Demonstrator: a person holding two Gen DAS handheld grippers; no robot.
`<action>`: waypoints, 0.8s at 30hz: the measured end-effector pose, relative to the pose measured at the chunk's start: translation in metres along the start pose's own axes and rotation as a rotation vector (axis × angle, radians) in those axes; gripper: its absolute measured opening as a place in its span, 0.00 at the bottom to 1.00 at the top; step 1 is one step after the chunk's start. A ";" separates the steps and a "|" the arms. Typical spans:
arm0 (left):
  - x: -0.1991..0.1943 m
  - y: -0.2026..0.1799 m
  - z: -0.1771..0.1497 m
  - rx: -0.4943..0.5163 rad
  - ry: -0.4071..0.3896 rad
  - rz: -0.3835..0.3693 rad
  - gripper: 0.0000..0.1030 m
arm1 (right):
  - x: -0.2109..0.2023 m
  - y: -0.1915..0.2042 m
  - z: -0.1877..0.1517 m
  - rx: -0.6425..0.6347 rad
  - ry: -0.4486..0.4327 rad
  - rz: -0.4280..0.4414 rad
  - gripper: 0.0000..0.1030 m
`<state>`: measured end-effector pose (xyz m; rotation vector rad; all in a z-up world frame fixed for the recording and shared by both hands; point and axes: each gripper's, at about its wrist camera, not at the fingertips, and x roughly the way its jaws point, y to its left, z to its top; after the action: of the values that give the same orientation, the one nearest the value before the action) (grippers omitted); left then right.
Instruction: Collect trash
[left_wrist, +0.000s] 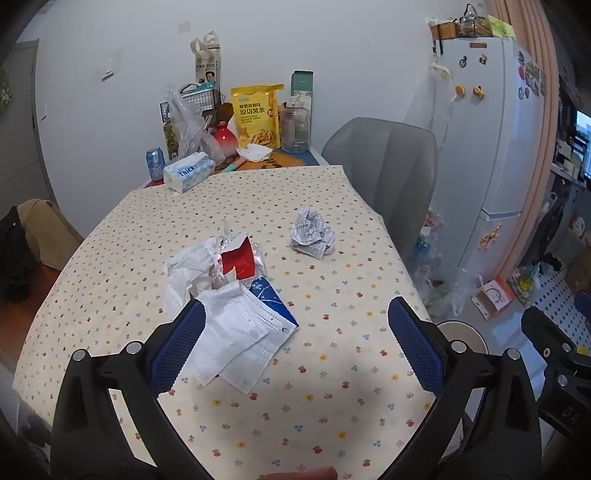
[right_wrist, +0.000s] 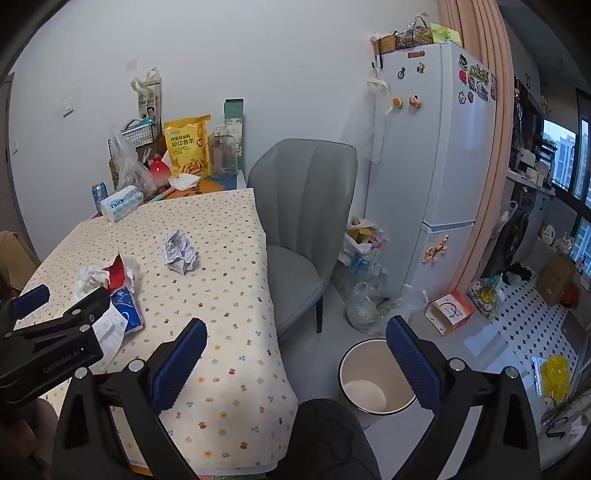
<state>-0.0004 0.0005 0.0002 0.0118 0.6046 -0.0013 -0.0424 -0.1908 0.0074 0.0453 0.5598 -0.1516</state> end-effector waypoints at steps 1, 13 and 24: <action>0.000 0.000 0.000 -0.002 -0.001 -0.001 0.96 | 0.001 0.000 0.000 0.006 0.002 0.004 0.92; -0.003 0.009 -0.003 -0.002 0.005 0.030 0.96 | 0.006 0.017 -0.001 -0.011 0.017 0.035 0.92; -0.001 0.024 -0.006 -0.020 -0.004 0.076 0.96 | 0.004 0.021 0.000 -0.007 0.010 0.069 0.92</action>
<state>-0.0041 0.0241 -0.0039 0.0158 0.5997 0.0782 -0.0362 -0.1709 0.0055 0.0582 0.5677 -0.0822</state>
